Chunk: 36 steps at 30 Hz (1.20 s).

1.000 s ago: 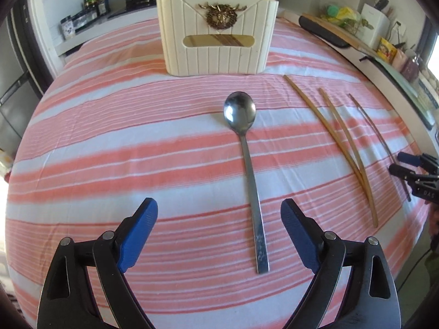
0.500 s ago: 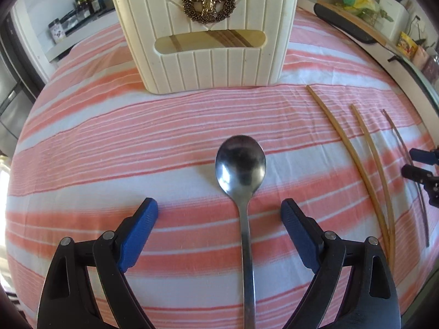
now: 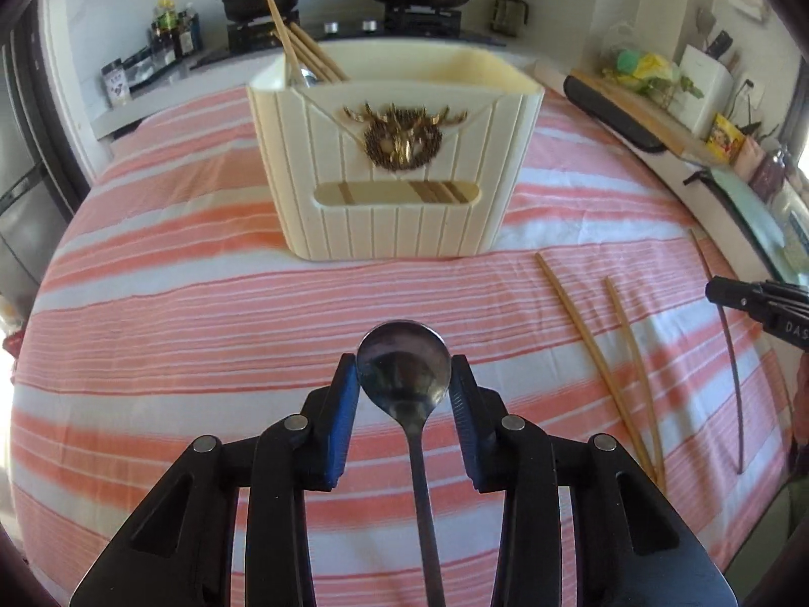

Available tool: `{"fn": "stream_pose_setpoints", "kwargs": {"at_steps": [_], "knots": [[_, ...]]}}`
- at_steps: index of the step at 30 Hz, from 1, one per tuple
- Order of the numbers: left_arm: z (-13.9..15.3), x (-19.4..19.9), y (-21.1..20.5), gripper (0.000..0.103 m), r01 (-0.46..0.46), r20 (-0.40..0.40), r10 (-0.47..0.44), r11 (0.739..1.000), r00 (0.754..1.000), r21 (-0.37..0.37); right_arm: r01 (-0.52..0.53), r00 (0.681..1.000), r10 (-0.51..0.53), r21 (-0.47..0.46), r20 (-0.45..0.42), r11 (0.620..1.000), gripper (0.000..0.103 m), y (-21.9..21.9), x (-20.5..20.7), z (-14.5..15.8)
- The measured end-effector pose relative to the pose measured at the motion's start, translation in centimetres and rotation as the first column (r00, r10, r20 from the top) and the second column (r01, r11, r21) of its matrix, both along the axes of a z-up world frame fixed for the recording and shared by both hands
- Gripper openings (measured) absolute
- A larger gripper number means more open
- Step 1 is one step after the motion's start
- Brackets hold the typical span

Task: Organize utensils
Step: 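Lift the spoon toward the caddy with the left gripper while the right gripper carries a chopstick upright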

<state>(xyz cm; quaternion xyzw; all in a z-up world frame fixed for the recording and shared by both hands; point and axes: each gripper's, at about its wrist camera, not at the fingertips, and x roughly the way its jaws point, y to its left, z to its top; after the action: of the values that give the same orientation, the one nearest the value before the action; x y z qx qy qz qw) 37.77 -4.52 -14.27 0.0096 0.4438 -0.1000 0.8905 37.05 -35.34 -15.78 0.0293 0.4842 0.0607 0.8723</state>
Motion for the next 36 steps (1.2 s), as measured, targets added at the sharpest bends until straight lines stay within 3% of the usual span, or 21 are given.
{"fn": "stream_pose_setpoints", "kwargs": {"at_steps": [9, 19, 29, 33, 36], "knots": [[8.2, -7.1, 3.0, 0.036, 0.029, 0.219, -0.01, 0.996, 0.976, -0.085, -0.034, 0.97, 0.029, 0.018, 0.243, 0.999, 0.006, 2.5, -7.1, 8.9], [12.4, -9.8, 5.5, 0.036, 0.041, 0.304, 0.014, 0.984, 0.953, -0.176, -0.027, 0.901, 0.031, -0.015, 0.432, 1.0, 0.005, 5.8, -11.0, 14.4], [15.0, -8.4, 8.3, 0.036, 0.029, 0.318, 0.034, 0.981, 0.948, -0.191, -0.054, 0.878, 0.043, 0.01, 0.476, 0.998, 0.005, 7.1, -7.8, 18.1], [18.0, -6.2, 9.1, 0.036, 0.033, 0.352, 0.044, 0.977, 0.935, -0.21, -0.065, 0.861, 0.053, 0.008, 0.506, 0.998, 0.005, 7.7, -5.2, 20.4], [21.1, -3.8, 9.3, 0.036, 0.026, 0.408, 0.062, 0.978, 0.911, -0.208, -0.078, 0.84, 0.066, 0.0, 0.539, 0.997, 0.005, 8.5, -2.8, 22.6]]}}
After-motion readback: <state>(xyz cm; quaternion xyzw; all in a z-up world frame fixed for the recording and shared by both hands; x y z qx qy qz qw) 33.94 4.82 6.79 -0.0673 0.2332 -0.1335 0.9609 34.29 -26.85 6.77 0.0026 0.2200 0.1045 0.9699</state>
